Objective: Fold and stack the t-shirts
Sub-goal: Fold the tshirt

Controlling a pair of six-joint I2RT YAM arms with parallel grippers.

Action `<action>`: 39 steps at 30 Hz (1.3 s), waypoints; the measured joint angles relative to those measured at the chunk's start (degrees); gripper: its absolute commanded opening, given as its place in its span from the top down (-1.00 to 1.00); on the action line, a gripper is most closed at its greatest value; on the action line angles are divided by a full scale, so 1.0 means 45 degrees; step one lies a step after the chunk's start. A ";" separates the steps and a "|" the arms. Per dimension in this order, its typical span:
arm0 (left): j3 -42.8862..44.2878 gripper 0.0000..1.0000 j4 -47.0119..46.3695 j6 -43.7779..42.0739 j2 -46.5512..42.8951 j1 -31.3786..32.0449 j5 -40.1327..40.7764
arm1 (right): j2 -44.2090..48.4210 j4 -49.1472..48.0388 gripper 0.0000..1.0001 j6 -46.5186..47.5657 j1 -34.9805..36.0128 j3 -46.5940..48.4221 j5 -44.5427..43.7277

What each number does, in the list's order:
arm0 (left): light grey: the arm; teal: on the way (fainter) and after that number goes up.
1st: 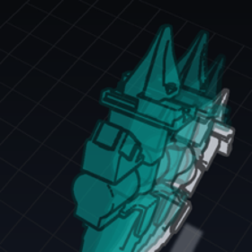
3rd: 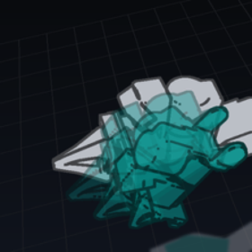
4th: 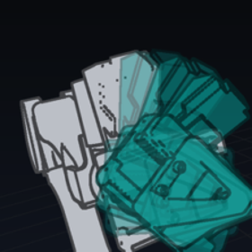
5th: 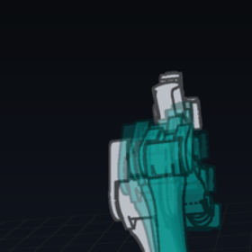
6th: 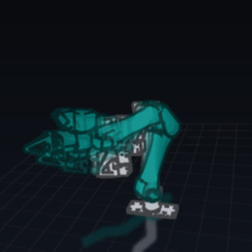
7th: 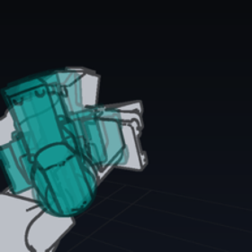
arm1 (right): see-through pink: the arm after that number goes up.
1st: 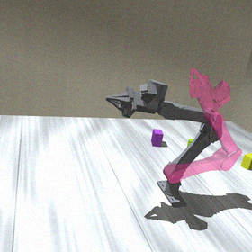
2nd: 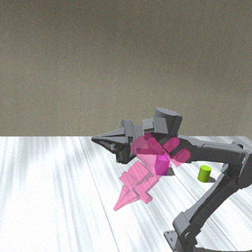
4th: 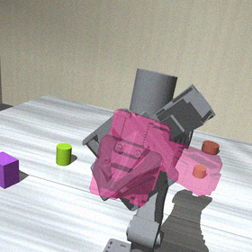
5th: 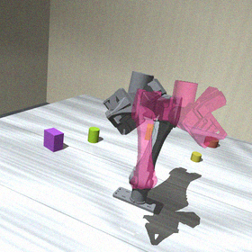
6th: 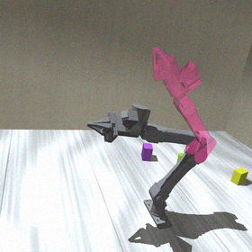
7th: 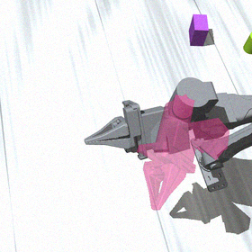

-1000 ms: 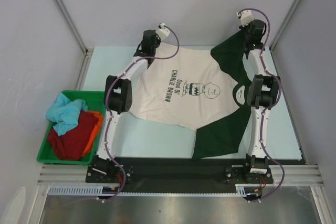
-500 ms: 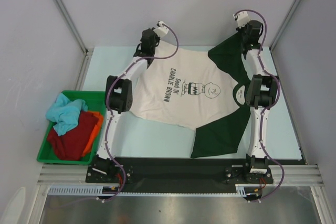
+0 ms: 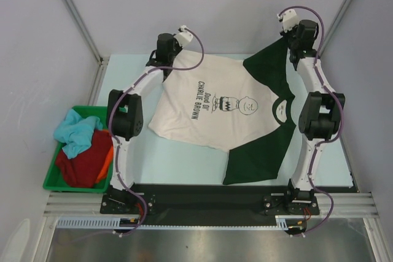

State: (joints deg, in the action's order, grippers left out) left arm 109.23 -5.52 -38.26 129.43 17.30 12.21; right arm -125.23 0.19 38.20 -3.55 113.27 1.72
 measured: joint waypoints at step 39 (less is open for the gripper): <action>-0.5032 0.99 0.3463 0.1501 -0.3730 -0.0403 -0.2229 | 1.1264 0.3891 1.00 -0.1802 0.0753 -1.0282 0.0748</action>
State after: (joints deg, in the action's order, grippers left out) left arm 86.59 10.07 -31.51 112.64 15.49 2.17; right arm -74.54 17.69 30.09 -0.16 67.00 5.08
